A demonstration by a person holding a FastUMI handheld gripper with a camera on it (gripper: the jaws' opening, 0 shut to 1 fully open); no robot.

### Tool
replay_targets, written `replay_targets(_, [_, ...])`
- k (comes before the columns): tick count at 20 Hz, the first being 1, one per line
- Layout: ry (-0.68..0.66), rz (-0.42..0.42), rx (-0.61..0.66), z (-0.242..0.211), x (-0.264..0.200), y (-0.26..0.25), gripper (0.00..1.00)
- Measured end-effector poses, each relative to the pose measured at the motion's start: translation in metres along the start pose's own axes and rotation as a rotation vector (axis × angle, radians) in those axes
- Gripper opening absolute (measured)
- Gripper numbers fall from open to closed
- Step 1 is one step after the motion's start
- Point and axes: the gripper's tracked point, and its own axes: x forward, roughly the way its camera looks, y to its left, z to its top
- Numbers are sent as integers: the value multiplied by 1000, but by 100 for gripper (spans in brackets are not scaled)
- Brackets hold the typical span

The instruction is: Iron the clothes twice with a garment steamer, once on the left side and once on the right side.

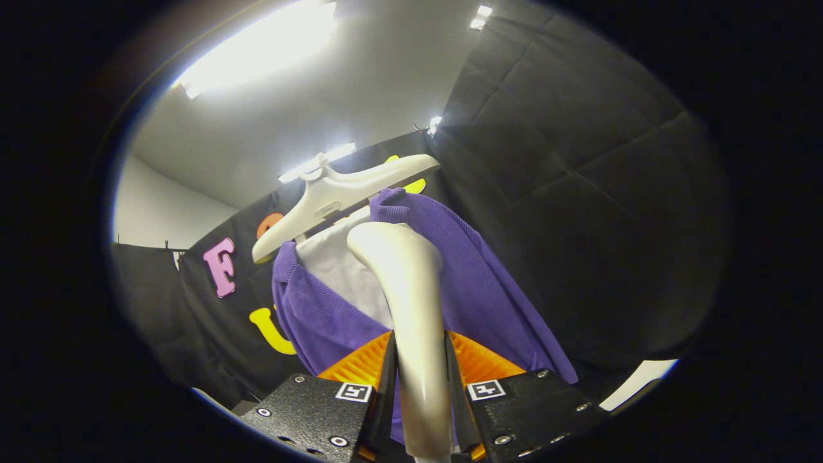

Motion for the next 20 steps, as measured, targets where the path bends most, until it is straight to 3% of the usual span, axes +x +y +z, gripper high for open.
replay_targets(9, [115, -15, -64, -53, -3, -19, 40])
replay_targets(20, [295, -108, -85, -128, -38, -68, 40])
